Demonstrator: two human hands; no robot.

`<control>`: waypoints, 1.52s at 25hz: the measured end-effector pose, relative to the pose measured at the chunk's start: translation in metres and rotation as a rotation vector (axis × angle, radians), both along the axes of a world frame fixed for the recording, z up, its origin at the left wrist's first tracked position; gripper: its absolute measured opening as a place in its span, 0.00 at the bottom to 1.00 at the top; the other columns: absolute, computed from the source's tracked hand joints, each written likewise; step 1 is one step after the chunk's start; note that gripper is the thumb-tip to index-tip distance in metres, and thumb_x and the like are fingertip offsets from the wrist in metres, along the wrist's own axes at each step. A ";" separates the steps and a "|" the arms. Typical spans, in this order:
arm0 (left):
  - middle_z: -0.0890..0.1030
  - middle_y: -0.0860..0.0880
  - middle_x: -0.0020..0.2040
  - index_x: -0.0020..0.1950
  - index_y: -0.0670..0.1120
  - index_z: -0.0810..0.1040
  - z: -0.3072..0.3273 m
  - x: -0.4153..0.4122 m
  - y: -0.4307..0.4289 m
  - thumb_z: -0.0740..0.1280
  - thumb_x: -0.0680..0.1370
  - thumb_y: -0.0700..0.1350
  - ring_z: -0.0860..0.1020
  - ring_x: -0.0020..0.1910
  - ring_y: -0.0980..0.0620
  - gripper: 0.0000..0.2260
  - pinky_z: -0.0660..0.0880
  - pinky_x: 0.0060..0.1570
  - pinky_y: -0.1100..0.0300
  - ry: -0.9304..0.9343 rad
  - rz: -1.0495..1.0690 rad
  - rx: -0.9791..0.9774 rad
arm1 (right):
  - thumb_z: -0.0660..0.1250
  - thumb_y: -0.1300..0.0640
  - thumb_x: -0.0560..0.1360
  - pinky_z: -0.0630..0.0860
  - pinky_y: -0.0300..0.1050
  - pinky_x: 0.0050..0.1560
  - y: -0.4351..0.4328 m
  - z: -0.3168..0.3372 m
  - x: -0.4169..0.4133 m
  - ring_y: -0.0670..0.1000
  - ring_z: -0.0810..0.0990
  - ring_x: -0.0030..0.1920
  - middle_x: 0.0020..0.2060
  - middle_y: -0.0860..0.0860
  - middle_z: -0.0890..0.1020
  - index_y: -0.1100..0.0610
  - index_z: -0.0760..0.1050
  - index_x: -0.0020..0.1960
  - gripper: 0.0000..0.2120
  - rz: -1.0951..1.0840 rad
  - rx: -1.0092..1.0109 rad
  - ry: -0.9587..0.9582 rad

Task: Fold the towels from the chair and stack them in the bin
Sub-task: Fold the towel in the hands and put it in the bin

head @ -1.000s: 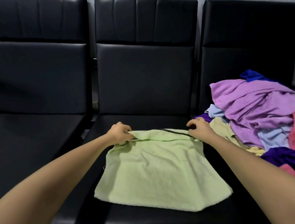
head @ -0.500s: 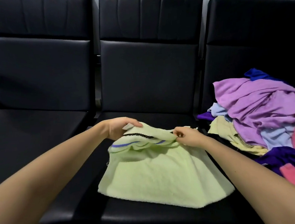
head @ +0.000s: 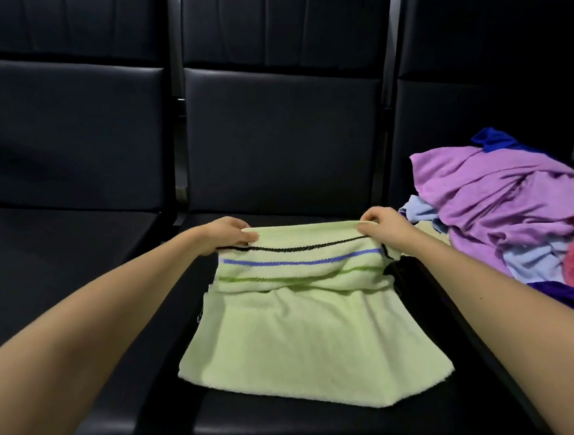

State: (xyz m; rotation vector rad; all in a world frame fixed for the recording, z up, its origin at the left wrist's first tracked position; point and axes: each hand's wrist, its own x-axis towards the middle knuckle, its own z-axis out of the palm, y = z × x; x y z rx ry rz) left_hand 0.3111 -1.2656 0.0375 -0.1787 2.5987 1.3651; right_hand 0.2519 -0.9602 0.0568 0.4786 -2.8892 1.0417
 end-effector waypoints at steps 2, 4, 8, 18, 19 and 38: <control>0.78 0.49 0.44 0.53 0.43 0.78 -0.009 -0.012 0.007 0.66 0.78 0.48 0.77 0.44 0.53 0.10 0.72 0.43 0.63 0.122 0.125 -0.195 | 0.62 0.64 0.74 0.67 0.42 0.36 -0.004 -0.012 -0.008 0.50 0.74 0.41 0.38 0.54 0.78 0.64 0.78 0.45 0.07 0.002 0.132 -0.021; 0.79 0.47 0.45 0.53 0.42 0.78 -0.022 -0.020 0.011 0.65 0.78 0.49 0.76 0.43 0.50 0.11 0.70 0.40 0.60 0.155 0.129 -0.420 | 0.60 0.65 0.74 0.67 0.41 0.38 -0.011 -0.032 -0.019 0.53 0.76 0.43 0.39 0.57 0.79 0.63 0.78 0.43 0.08 -0.040 0.199 -0.056; 0.74 0.45 0.60 0.62 0.45 0.71 -0.050 -0.031 0.012 0.62 0.78 0.56 0.72 0.61 0.44 0.18 0.70 0.53 0.53 0.118 0.120 -0.791 | 0.58 0.58 0.78 0.69 0.48 0.55 -0.016 -0.067 -0.034 0.58 0.74 0.60 0.58 0.56 0.77 0.58 0.75 0.58 0.12 -0.114 0.457 -0.115; 0.73 0.43 0.62 0.62 0.41 0.71 -0.028 -0.015 0.008 0.55 0.81 0.58 0.71 0.60 0.44 0.22 0.67 0.56 0.54 -0.087 -0.128 -0.780 | 0.67 0.60 0.72 0.69 0.41 0.33 -0.002 -0.035 -0.030 0.53 0.75 0.42 0.38 0.53 0.77 0.57 0.74 0.39 0.04 0.000 0.518 -0.264; 0.74 0.44 0.61 0.60 0.42 0.70 -0.024 -0.012 0.007 0.56 0.81 0.57 0.72 0.56 0.46 0.19 0.68 0.54 0.55 -0.089 -0.143 -0.689 | 0.67 0.58 0.73 0.69 0.41 0.33 -0.001 -0.028 -0.026 0.53 0.75 0.42 0.38 0.53 0.77 0.56 0.74 0.38 0.05 0.010 0.515 -0.234; 0.78 0.44 0.36 0.39 0.42 0.76 0.132 0.038 0.007 0.62 0.75 0.37 0.76 0.33 0.48 0.07 0.71 0.30 0.61 0.147 0.320 -0.573 | 0.66 0.59 0.71 0.70 0.41 0.33 0.020 0.110 0.026 0.52 0.76 0.38 0.34 0.52 0.77 0.58 0.82 0.44 0.06 -0.088 0.494 0.132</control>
